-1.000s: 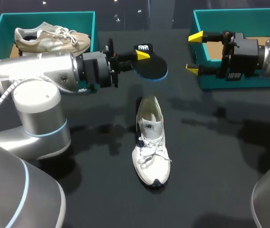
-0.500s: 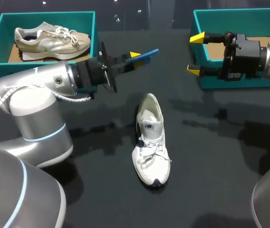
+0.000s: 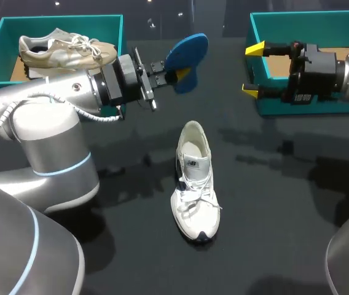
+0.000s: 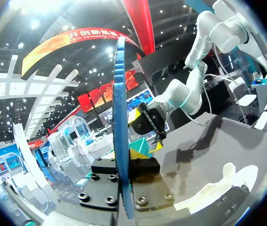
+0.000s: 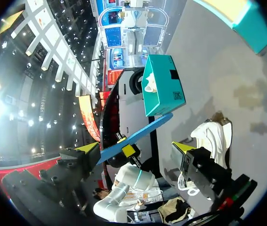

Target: Take the shoe out of the shoebox, open the shoe tongue, remove and reinsert the insole, then place the shoe into the shoebox

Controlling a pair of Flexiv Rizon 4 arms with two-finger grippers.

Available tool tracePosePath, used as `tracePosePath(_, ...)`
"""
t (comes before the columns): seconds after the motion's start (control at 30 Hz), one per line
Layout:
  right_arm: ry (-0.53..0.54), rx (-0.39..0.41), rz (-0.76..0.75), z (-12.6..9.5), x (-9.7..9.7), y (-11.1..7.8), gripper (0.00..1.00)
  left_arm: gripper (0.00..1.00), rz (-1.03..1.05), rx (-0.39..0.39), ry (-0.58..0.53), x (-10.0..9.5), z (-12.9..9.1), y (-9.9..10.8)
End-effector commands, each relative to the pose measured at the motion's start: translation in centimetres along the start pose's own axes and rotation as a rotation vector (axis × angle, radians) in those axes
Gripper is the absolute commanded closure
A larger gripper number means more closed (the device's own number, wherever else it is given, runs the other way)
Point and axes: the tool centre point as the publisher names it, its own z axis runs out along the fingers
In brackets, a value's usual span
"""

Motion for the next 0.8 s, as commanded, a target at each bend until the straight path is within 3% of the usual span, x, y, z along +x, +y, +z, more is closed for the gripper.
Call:
tracePosePath(0.03,-0.002,-0.001,0.0,0.1,0.0,0.0,0.0,1.0,-0.047,-0.093,0.054,-0.2,-0.3,-0.9)
tracePosePath(0.47,-0.002,-0.001,0.0,0.1,0.0,0.0,0.0,1.0,-0.422,-0.201,0.131,1.3,-1.5,-1.3)
tracePosePath(0.8,-0.002,-0.001,0.0,0.1,0.0,0.0,0.0,1.0,-0.663,-0.24,0.175,2.1,-2.0,-1.7)
